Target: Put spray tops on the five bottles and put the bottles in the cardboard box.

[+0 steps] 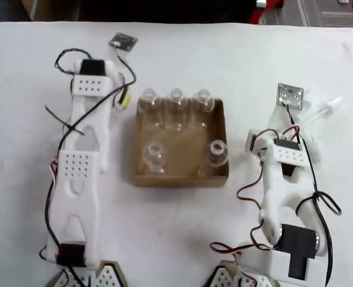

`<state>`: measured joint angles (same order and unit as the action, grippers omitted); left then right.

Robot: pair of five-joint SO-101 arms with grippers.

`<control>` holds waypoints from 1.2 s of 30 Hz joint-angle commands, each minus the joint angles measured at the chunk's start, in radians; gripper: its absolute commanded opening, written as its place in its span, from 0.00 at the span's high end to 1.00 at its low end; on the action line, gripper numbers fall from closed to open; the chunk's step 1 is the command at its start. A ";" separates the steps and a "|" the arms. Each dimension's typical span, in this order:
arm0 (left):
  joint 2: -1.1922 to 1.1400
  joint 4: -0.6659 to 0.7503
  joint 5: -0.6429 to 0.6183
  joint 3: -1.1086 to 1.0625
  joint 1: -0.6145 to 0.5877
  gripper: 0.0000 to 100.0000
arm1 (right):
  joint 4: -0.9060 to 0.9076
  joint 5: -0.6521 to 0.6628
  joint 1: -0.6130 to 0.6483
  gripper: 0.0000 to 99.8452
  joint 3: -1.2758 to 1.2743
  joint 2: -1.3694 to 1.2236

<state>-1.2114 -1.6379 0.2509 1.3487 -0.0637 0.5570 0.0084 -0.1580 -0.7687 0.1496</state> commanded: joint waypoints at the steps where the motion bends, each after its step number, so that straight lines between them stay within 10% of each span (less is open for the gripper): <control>1: 0.016 0.038 0.020 0.051 0.002 0.86 | -0.016 0.012 0.010 0.98 0.008 0.010; 36: -0.012 0.135 0.097 -0.043 0.036 0.89 | -0.016 0.012 0.008 0.98 0.008 0.010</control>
<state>-1.2421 -1.5213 0.3322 1.2996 -0.0483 0.5570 0.0084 -0.1580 -0.7687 0.1496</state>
